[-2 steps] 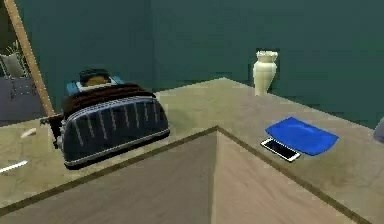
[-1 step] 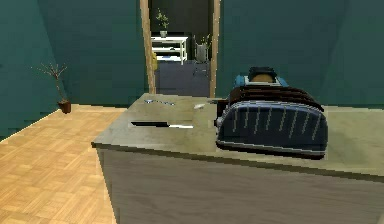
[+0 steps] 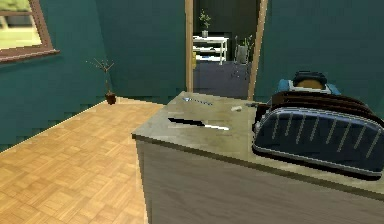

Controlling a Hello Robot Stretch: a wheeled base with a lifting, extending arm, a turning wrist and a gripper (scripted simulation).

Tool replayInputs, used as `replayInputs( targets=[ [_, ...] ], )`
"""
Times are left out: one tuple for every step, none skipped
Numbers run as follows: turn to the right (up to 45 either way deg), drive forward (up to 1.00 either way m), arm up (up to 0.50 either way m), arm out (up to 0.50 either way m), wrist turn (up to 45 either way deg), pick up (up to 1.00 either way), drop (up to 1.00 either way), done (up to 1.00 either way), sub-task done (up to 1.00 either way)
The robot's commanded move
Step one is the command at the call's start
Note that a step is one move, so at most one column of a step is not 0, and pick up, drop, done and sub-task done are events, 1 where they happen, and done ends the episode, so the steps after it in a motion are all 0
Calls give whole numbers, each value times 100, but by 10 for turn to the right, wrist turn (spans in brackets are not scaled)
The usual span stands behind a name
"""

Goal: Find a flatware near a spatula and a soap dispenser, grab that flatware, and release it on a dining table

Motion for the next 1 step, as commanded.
replayInputs(
  targets=[
    [0,0,50,0,0,0,0,0,0]
  ],
)
